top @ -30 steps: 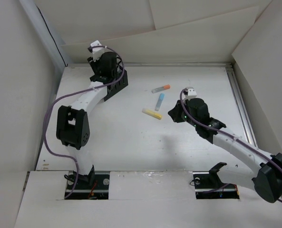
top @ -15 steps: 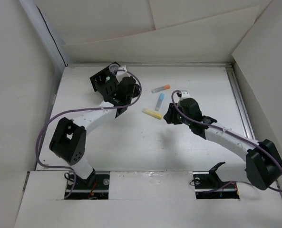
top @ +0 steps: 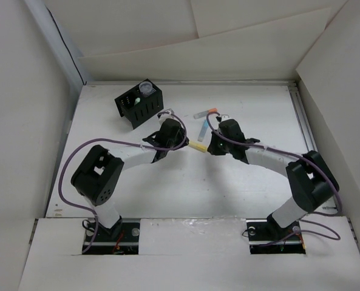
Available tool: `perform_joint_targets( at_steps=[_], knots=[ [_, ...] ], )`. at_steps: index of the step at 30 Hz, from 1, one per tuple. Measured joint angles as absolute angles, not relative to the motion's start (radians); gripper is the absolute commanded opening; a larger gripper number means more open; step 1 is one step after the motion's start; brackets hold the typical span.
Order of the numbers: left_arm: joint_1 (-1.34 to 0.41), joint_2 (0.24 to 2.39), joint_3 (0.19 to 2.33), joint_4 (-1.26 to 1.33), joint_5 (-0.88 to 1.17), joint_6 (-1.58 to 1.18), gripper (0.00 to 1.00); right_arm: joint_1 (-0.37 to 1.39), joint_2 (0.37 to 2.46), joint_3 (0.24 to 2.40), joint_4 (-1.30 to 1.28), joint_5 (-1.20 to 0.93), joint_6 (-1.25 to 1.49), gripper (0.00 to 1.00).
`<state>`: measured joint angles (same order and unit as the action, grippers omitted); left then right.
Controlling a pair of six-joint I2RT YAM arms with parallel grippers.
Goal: Sort the stationery into containers
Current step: Pick up the stationery from the center of the board.
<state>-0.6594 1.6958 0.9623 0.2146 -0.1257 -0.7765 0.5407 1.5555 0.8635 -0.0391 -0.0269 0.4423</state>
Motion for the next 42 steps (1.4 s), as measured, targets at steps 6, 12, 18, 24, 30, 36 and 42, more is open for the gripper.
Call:
perform_joint_targets(
  at_steps=[6, 12, 18, 24, 30, 36, 42],
  knots=[
    [-0.657, 1.695, 0.902, 0.273, -0.115, -0.796, 0.26, 0.505, 1.652, 0.918, -0.038, -0.019, 0.469, 0.00],
    [-0.657, 1.695, 0.859, 0.334, -0.093, -0.814, 0.39, 0.493, 1.748, 1.003, -0.037, 0.002, 0.487, 0.00],
    [-0.657, 1.695, 0.837, 0.364, -0.081, -0.827, 0.49, 0.494, 1.834, 1.039, -0.036, 0.003, 0.492, 0.00],
    [-0.657, 1.707, 0.838, 0.380, -0.091, -0.833, 0.49, 0.529, 1.843, 1.048, -0.023, -0.001, 0.497, 0.00],
    [-0.657, 1.760, 0.854, 0.377, -0.123, -0.829, 0.49, 0.592, 1.833, 1.029, -0.011, -0.006, 0.508, 0.00],
    [-0.657, 1.784, 0.897, 0.371, -0.160, -0.818, 0.49, 0.622, 1.777, 0.990, -0.015, -0.007, 0.516, 0.00],
    [-0.659, 1.816, 0.960, 0.344, -0.195, -0.791, 0.43, 0.591, 1.633, 0.965, -0.022, -0.006, 0.515, 0.03]
  ],
)
